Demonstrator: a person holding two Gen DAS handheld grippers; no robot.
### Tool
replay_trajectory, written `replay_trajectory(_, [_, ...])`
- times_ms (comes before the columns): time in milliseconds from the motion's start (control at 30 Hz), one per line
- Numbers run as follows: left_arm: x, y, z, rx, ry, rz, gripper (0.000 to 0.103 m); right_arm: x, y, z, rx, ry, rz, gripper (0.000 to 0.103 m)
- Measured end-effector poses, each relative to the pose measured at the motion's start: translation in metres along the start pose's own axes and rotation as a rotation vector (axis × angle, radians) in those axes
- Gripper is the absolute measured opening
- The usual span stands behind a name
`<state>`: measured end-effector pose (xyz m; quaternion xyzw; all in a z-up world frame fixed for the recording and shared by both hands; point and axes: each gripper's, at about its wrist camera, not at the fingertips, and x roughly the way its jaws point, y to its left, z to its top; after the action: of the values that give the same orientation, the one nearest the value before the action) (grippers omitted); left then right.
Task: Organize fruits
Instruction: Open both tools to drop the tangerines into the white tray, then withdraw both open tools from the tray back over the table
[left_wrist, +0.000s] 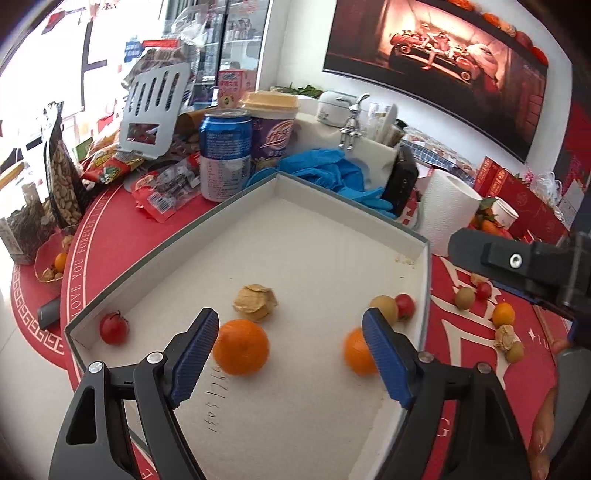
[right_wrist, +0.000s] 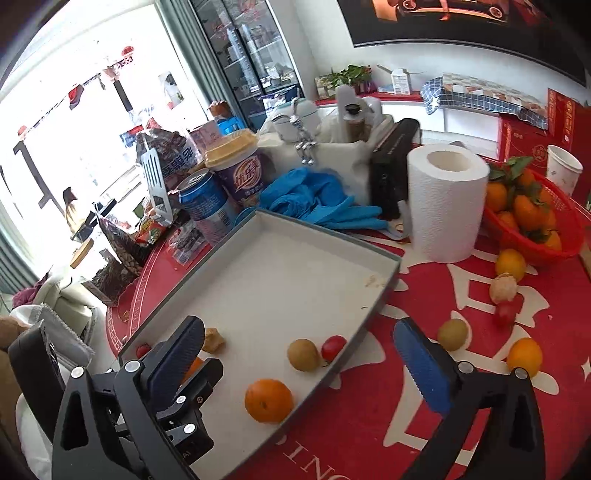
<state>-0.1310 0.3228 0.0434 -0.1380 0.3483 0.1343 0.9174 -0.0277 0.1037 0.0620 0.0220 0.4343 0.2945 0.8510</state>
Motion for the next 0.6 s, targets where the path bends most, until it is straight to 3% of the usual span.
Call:
replay_trajectory(100, [-0.009, -0.018, -0.003, 0.051, -0.023, -0.083, 0.084, -0.017, -0.020, -0.012, 0.013, 0.001, -0.036, 0.103])
replay_trajectory(233, [-0.016, -0.048, -0.010, 0.135, -0.009, -0.211, 0.084, -0.048, -0.059, -0.037, 0.048, -0.027, -0.158, 0.103])
replay_trajectory(333, [-0.017, -0.079, -0.021, 0.216, 0.025, -0.264, 0.085, -0.066, -0.101, -0.061, 0.125, -0.017, -0.267, 0.103])
replay_trajectory(467, [-0.006, -0.128, -0.039, 0.349, 0.101, -0.257, 0.085, -0.071, -0.143, -0.086, 0.197, 0.050, -0.344, 0.103])
replay_trajectory(600, [0.017, -0.159, -0.050, 0.400, 0.210, -0.222, 0.085, -0.073, -0.167, -0.096, 0.219, 0.081, -0.402, 0.103])
